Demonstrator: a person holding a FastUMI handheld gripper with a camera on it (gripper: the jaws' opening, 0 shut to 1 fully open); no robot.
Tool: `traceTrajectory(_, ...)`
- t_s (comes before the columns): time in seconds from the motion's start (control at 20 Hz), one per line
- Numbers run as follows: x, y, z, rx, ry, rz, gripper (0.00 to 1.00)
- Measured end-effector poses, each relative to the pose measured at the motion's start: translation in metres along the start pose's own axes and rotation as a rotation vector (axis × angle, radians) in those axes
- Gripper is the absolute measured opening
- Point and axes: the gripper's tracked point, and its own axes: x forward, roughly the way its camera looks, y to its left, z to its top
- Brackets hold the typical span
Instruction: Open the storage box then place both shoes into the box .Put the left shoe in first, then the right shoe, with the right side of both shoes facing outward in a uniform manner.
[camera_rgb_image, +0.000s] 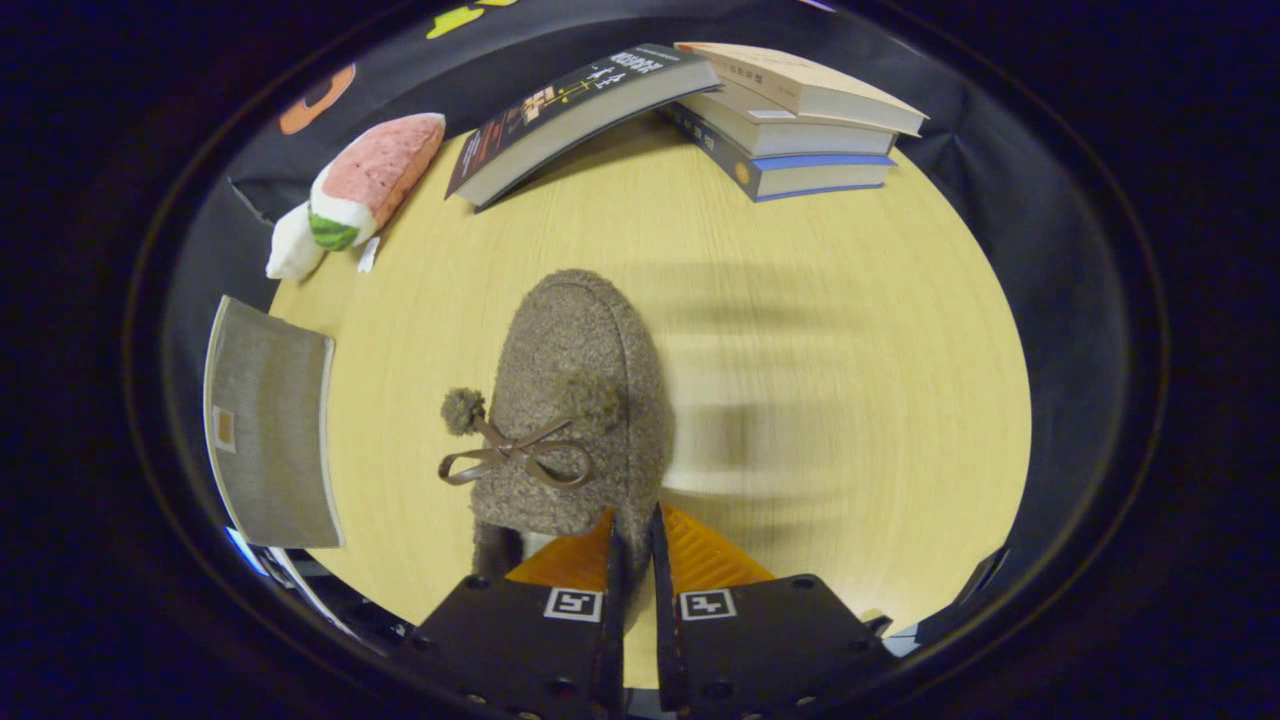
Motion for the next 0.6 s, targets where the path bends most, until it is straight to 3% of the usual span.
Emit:
traceTrajectory(0.05, -0.006, 0.0, 0.003, 0.042, -0.002, 0.014, 0.14)
traceTrajectory(0.1, 0.0, 0.0, -0.002, 0.075, 0.007, 0.03, 0.01)
traceTrajectory(0.35, -0.02, -0.008, -0.018, 0.114, 0.04, -0.008, 0.01)
traceTrajectory(0.6, -0.076, 0.024, -0.019, 0.161, 0.012, 0.033, 0.01)
